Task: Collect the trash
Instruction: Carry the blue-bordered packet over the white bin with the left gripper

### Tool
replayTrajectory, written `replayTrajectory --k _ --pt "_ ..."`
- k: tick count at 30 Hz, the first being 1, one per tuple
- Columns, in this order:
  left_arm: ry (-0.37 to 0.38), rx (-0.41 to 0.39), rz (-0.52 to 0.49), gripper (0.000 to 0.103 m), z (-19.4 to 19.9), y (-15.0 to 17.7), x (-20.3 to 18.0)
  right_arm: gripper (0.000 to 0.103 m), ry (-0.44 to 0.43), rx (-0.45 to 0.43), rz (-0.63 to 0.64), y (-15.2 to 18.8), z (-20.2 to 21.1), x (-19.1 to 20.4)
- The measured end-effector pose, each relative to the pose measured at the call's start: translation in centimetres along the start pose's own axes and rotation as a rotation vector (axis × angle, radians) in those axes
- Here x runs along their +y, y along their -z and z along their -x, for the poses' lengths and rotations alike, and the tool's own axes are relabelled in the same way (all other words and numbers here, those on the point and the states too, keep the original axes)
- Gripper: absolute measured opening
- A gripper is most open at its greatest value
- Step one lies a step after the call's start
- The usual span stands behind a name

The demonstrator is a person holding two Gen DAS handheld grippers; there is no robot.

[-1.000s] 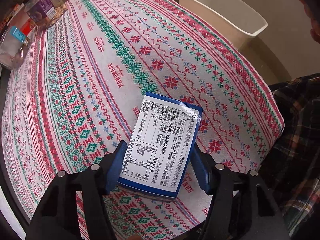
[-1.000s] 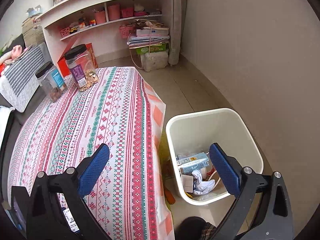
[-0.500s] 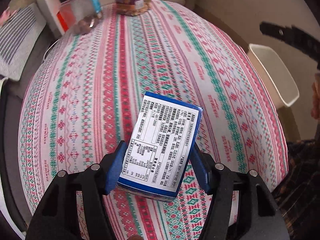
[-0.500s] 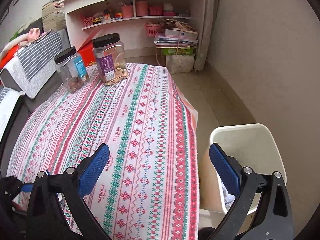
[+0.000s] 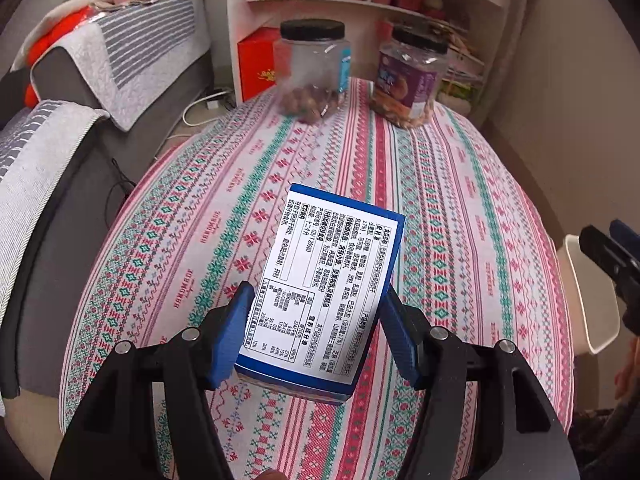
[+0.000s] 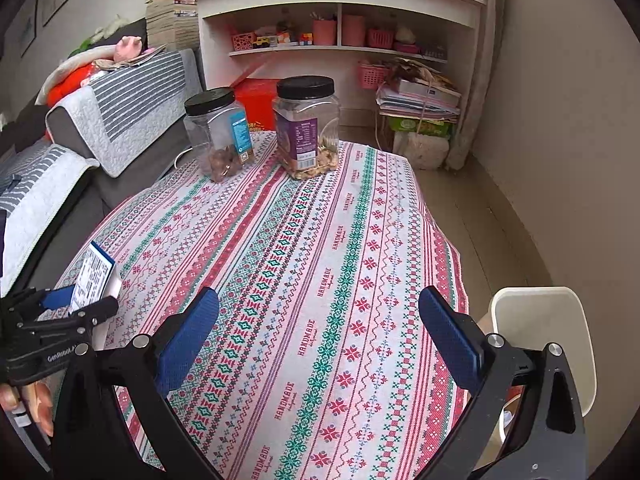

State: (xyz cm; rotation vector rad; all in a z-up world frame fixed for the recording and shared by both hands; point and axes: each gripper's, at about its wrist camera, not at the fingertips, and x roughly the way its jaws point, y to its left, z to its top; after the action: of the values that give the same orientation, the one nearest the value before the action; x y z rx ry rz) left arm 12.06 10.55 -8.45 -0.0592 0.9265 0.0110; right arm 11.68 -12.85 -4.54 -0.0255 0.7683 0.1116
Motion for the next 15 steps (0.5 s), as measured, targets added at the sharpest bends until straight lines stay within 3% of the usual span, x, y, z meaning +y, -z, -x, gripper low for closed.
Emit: replayTrajectory --k 7,15 --pt "-0.03 -0.144 0.033 0.062 1.8 -1.3 -1.3 0.096 0.006 -0.022 0.01 -0.1 1.0 -0.2" --pt "-0.02 -0.228 0.01 0.062 3.5 -2.0 -4.5 0.096 0.034 -0.039 -0.085 0.0 2.3 -3.5"
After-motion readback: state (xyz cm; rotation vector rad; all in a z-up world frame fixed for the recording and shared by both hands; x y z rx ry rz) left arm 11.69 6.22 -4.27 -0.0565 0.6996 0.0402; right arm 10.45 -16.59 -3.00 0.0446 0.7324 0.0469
